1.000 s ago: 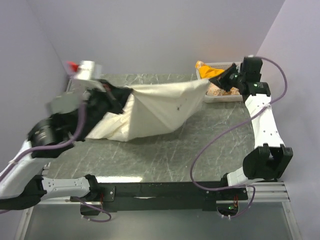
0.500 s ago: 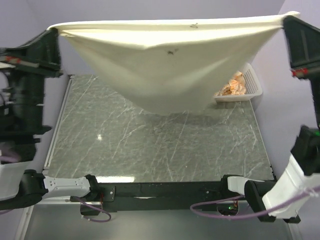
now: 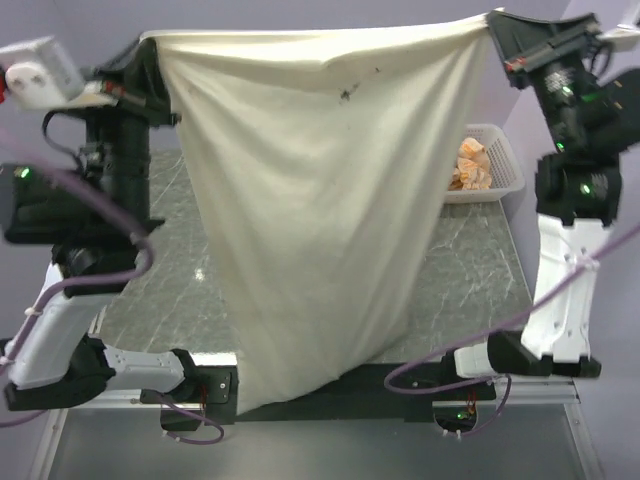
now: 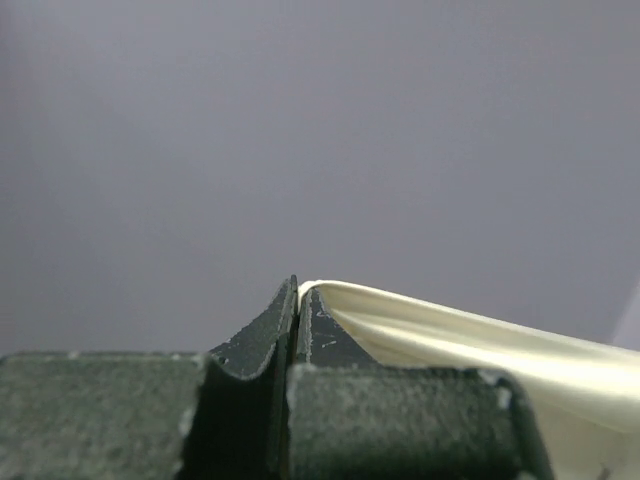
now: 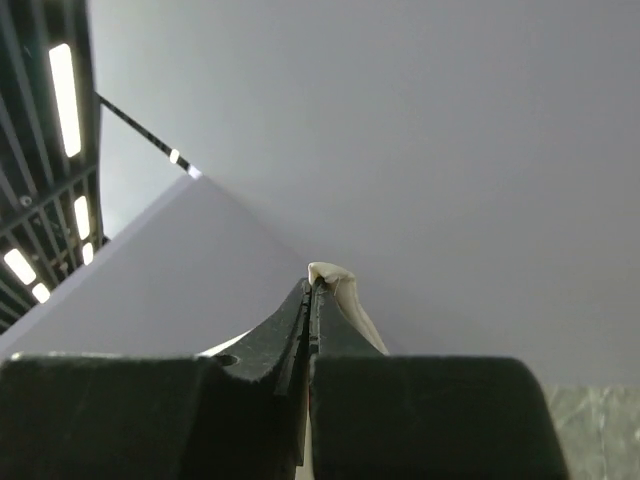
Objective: Put the pillow into the pillowcase
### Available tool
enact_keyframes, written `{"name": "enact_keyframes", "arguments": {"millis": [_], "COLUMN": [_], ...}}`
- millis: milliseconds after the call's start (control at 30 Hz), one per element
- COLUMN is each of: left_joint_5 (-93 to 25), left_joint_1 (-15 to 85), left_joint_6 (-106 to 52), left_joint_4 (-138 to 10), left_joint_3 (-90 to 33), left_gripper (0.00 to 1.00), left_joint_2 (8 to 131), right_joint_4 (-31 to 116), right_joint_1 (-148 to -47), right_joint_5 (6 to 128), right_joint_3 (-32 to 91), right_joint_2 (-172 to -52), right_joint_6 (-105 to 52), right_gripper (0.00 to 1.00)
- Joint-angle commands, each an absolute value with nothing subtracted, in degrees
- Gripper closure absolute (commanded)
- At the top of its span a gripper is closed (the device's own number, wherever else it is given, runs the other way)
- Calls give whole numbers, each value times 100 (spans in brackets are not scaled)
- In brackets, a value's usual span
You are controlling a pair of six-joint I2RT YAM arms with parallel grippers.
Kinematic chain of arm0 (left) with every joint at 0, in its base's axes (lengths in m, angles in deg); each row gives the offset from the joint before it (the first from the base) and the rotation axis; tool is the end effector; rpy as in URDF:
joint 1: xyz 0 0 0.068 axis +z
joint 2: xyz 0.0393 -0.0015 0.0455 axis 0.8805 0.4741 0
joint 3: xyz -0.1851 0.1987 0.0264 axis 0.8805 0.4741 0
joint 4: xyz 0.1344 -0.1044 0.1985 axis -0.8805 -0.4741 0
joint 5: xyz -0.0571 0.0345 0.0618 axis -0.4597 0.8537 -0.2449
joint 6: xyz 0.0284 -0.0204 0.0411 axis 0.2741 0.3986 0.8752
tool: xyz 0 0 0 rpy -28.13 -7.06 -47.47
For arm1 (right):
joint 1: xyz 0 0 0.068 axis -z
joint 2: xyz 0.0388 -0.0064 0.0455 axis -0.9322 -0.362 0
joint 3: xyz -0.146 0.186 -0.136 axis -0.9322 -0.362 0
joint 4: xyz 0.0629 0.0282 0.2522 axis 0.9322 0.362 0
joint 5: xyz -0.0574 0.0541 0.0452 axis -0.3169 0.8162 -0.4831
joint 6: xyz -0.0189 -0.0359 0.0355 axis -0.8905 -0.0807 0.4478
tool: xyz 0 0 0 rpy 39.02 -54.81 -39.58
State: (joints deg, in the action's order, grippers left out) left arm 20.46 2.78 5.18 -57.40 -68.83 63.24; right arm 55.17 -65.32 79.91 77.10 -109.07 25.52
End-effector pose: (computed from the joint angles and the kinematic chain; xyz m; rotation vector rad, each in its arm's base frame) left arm 0.0845 -0.0905 0.6509 -0.1949 0.9739 -0.3460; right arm 0.1876 0.0013 0.6441 0.2514 1.0848 1.0540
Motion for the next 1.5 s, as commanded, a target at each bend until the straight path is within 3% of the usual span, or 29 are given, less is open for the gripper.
{"name": "enact_keyframes", "arguments": {"millis": [0,67,133,267,500,600,767,933,1067,1167,1300,1467], "left_joint_5": [611,-1014,-2261,-3573,-4199,-4350,-4579,-4255,-4000,-3807,-4060,-4096], "left_joint_1": [2420,4154,5041,6895,8418,8666,8850,8877,8868,8868,8859,8868], "left_joint_6": [-1469,-2679,-4025,-6170,-8041,-8108,-8354,-7889,-7370,-7272,-7650,-7895], "left_joint_4": [-6761,-7207,-7245,-6411,-5453,-5433,-5538,-7053,-8121,-8910,-9291,-8848], "left_joint_3": [-8070,-8582,-9234,-9471,-8887,-8228,-7022,-5695,-4869,-3728,-1083,1490], "left_gripper": [99,99,99,99,99,99,99,99,99,99,99,99], "left_joint_2": [7063,7748,8318,8734,8305,7830,6943,5566,4562,3762,2891,2406], "right_joint_4": [4800,4765,4748,4581,4377,4598,4393,4841,5757,6258,6337,5725], "right_joint_1": [-6815,-7026,-7167,-7186,-6756,-6711,-6702,-6676,-6685,-6685,-6781,-6852], "right_joint_5": [7374,7313,7277,7120,7224,7312,7330,7347,7435,7506,7832,7603], "right_joint_3": [8113,8622,9288,9872,9274,8855,6500,3980,2923,2183,797,-620], "right_joint_2": [-11537,-12079,-12442,-12866,-12303,-11900,-10303,-8596,-7280,-6864,-6880,-7520], "right_joint_6": [2405,2282,2246,2237,2325,2325,2299,2211,1798,1456,1193,1147], "right_gripper": [100,100,100,100,100,100,100,100,100,100,100,100]}}
